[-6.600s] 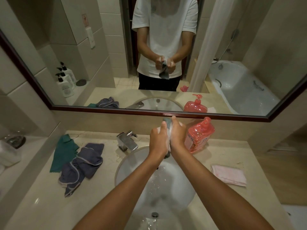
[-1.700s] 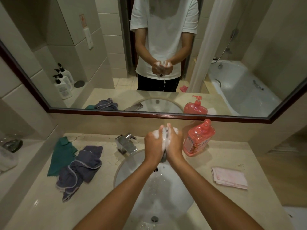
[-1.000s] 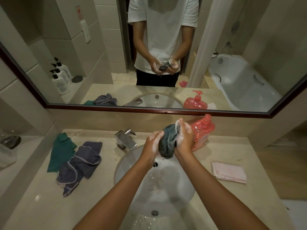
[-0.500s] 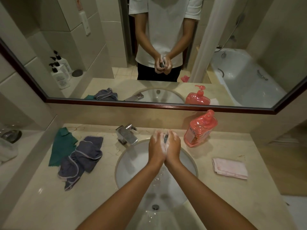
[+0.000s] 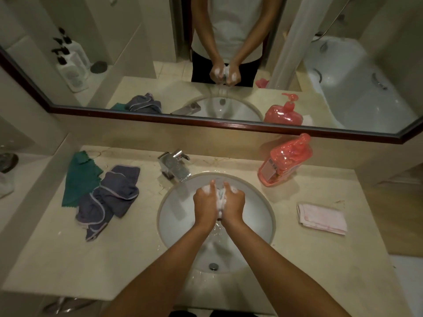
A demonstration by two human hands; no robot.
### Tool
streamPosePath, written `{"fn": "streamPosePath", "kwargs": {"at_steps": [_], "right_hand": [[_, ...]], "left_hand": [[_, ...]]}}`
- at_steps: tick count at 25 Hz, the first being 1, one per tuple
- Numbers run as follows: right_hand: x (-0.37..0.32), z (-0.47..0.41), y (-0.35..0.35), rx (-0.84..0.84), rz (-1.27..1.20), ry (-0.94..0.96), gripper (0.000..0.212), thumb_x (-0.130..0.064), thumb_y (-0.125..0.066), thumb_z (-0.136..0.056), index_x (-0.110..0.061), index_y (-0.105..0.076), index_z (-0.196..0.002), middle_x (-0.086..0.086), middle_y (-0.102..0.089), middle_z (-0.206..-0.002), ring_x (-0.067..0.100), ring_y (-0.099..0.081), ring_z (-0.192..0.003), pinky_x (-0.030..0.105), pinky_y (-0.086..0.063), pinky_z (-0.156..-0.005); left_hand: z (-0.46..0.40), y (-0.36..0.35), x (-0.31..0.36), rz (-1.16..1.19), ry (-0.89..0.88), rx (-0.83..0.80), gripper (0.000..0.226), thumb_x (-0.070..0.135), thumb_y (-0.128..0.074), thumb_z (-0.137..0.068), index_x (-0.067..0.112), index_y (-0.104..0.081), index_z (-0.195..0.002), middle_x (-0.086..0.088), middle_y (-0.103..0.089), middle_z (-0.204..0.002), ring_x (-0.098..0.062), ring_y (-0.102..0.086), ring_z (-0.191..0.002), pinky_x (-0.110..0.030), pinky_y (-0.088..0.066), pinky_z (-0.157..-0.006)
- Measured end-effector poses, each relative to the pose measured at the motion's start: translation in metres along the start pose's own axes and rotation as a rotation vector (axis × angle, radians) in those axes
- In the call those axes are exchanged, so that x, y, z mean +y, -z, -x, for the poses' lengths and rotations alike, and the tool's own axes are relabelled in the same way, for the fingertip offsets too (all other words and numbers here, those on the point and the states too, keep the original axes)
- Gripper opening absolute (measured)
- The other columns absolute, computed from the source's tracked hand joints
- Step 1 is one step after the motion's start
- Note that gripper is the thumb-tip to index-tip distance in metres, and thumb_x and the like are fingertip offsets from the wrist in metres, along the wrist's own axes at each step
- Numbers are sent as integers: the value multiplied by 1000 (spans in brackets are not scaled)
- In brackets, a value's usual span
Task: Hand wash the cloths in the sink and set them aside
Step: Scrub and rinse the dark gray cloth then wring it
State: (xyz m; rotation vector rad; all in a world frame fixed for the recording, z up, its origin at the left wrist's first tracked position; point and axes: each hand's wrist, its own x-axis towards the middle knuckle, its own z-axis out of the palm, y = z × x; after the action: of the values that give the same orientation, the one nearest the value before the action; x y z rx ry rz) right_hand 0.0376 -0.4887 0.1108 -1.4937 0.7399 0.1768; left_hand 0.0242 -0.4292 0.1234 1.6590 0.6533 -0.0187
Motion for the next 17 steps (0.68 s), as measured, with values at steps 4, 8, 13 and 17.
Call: {"fn": "streamPosePath", "kwargs": {"at_steps": [4, 8, 13, 17], "right_hand": [[10, -4, -2, -33, 39, -26, 42, -27, -57, -102, -17, -57, -61, -8, -54, -46, 17, -55, -52, 30, -46, -63], [7, 2, -3, -264, -8, -134, 24, -37, -48, -104, -22, -67, -109, 3, -72, -101, 23, -69, -98, 45, -57, -90], [-1, 5, 3, -438, -264, -362, 39, -37, -48, -104, -9, -66, -124, 18, -70, -121, 33, -67, -114, 49, -53, -99], [-17, -4, 4, -296, -417, -348, 33, -26, -44, -107, -3, -67, -101, 18, -72, -92, 28, -71, -83, 36, -60, -71]], "left_hand": [[-9, 0, -19, 34, 42, 11, 46, 35, -49, -105, 12, -63, -68, -2, -67, -62, -14, -68, -59, -25, -53, -57], [-17, 3, -22, 78, -43, 6, 27, 32, -47, -106, 14, -63, -93, -3, -69, -85, -17, -70, -81, -23, -55, -71], [-30, 17, -23, -400, -328, -87, 29, 20, -40, -108, 10, -66, -114, -9, -65, -115, -23, -59, -112, -39, -42, -104], [-19, 28, -22, -278, -459, -273, 32, 25, -45, -105, 15, -61, -131, 1, -57, -131, -7, -56, -116, -17, -46, -101]]}}
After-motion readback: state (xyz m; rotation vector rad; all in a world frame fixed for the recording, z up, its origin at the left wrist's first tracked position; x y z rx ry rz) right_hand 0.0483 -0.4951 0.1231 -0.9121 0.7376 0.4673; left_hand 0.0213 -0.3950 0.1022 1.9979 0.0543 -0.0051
